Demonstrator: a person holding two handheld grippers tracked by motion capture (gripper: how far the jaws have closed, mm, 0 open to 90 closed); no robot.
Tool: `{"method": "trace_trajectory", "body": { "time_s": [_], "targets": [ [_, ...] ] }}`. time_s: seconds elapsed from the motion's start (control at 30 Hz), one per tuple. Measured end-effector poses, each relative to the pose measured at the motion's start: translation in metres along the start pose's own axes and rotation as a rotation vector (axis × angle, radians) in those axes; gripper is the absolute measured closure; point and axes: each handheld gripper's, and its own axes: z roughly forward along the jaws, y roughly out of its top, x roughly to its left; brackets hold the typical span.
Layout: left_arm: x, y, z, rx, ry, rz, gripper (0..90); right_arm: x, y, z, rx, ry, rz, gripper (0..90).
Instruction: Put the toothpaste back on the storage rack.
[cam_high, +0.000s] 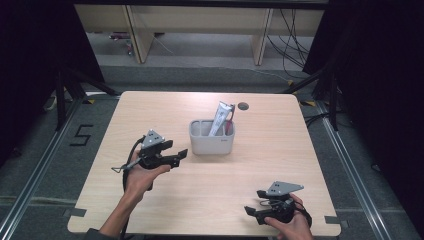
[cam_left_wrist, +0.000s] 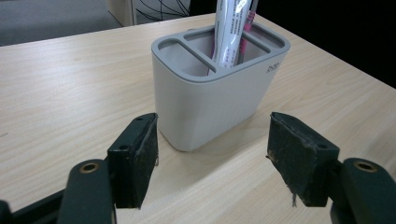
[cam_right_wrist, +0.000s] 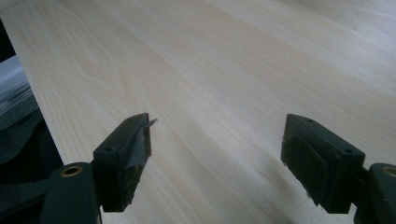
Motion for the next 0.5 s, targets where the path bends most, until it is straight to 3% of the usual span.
{"method": "trace_trajectory", "body": {
  "time_s": [0.1, 0.17, 0.23, 0.3, 0.33, 0.37, 0.5],
  "targets": [
    [-0.003, -0.007, -0.002, 0.015, -0.008, 0.013, 32.1, 0.000, 0.000, 0.001, -0.005, -0.003, -0.009, 25.1],
    [-0.005, -0.009, -0.003, 0.027, -0.010, 0.021, 31.0, -0.001, 0.000, 0.002, -0.007, 0.030, -0.019, 25.2],
    [-0.005, -0.011, -0.003, 0.024, -0.007, 0.024, 30.5, -0.001, 0.001, 0.001, -0.003, 0.030, -0.022, 25.2],
    [-0.005, -0.015, -0.003, 0.039, -0.002, 0.021, 28.8, 0.001, 0.001, 0.001, -0.002, 0.000, -0.020, 25.2],
    [-0.004, -0.017, -0.003, 0.034, -0.004, 0.017, 28.3, 0.004, 0.001, 0.000, 0.005, 0.004, 0.017, 25.2],
    [-0.004, -0.018, -0.004, 0.040, -0.002, 0.022, 27.5, 0.002, 0.001, 0.001, -0.002, 0.003, -0.012, 25.2],
    [-0.003, -0.021, -0.005, 0.044, -0.002, 0.016, 25.3, 0.000, 0.001, 0.001, -0.005, 0.000, -0.027, 25.1]
  ]
}}
